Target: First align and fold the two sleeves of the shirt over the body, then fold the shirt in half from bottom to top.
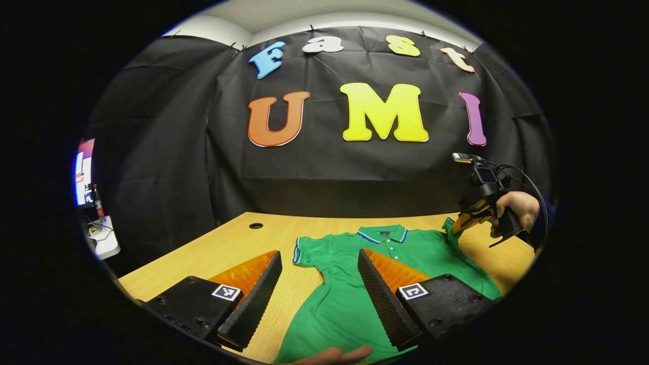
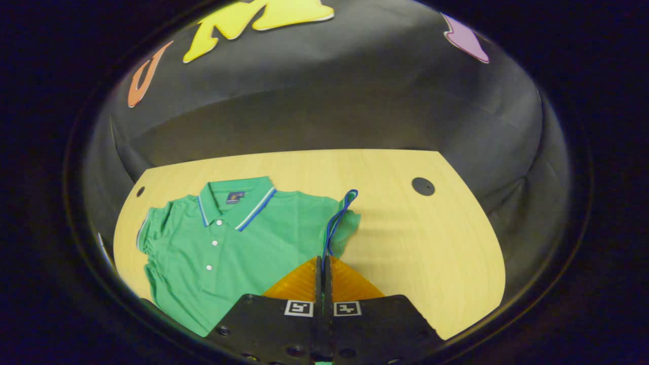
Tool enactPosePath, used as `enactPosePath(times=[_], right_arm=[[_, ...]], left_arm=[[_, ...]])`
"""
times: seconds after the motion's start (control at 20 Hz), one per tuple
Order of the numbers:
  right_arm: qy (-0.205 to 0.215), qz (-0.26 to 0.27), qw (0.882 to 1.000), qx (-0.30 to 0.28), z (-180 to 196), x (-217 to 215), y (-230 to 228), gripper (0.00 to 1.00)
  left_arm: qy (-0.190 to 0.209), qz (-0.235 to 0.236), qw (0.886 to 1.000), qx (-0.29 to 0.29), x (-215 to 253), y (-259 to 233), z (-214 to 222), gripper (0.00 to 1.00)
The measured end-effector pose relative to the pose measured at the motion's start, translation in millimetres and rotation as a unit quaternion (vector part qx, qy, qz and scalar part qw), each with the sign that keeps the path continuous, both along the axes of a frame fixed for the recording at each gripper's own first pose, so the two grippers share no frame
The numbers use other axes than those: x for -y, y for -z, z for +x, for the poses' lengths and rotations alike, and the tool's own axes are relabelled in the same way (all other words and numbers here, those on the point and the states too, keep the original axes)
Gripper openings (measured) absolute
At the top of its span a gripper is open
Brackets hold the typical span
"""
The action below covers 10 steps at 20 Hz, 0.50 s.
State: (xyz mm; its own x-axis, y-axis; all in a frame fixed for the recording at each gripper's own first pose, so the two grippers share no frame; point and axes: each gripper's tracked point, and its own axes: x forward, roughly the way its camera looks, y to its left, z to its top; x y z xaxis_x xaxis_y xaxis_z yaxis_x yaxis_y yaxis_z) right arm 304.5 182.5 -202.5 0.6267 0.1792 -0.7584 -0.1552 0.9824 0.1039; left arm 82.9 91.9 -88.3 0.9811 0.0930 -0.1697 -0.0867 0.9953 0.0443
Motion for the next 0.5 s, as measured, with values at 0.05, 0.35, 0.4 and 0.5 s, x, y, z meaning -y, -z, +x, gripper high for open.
enactPosePath(times=[0.05, 0.35, 0.4, 0.5], right_arm=[[-0.007, 0.009, 1.0, -0.003, -2, -13, -1, 0.0], [-0.038, 0.076, 0.996, -0.013, -15, -72, -9, 0.49], [-0.042, 0.08, 0.996, -0.01, -19, -76, -13, 0.73], [-0.044, 0.081, 0.996, 0.012, -21, -73, -27, 0.85]], left_arm=[[-0.003, -0.003, 1.0, -0.004, -3, 2, -2, 0.97], [-0.017, -0.001, 1.0, -0.012, -21, 5, -11, 0.97], [-0.019, 0.0, 1.0, -0.009, -24, 4, -12, 0.97], [-0.021, -0.009, 1.0, -0.001, -28, 3, -10, 0.97]])
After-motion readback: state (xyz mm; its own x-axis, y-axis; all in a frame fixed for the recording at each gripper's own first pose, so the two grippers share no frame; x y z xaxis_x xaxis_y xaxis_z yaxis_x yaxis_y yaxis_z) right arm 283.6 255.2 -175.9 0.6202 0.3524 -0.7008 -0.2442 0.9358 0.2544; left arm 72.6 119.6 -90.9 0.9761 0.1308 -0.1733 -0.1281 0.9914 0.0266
